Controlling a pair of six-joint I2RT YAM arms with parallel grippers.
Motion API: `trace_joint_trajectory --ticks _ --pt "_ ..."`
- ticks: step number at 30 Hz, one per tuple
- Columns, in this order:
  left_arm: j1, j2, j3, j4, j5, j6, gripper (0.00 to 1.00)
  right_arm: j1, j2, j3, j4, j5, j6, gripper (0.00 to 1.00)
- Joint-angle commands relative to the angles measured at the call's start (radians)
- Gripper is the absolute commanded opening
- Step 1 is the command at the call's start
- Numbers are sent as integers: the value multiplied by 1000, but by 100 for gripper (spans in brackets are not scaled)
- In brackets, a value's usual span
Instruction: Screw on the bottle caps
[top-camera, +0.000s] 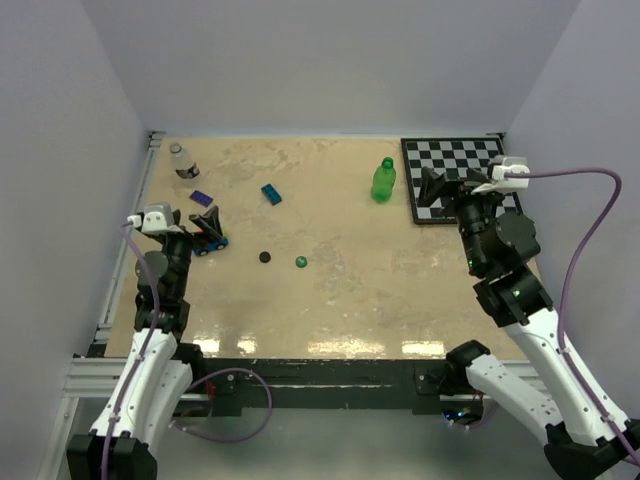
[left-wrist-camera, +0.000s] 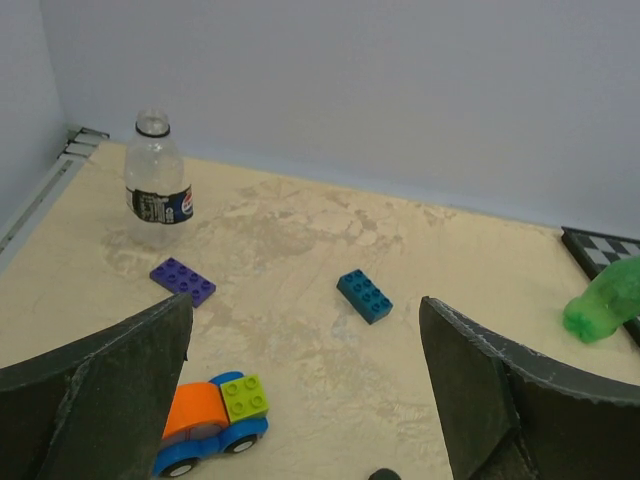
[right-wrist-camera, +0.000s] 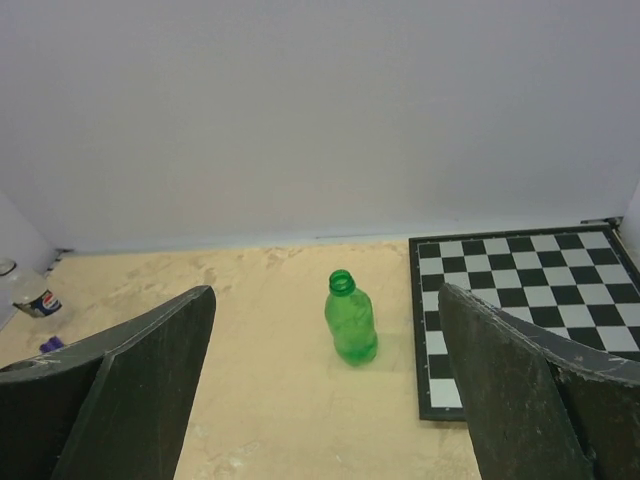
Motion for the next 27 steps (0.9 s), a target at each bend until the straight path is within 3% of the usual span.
trace_joint_trajectory --ticks 1,10,16,27 --pt "72 35 20 93 143 -13 100 6 -17 -16 -51 -53 18 98" --pt "111 50 12 122 215 -11 100 6 15 1 -133 -163 62 99" --pt "94 91 15 121 219 10 100 6 126 74 -188 -73 102 99" --pt "-110 23 23 66 140 79 100 5 392 185 -188 102 136 99"
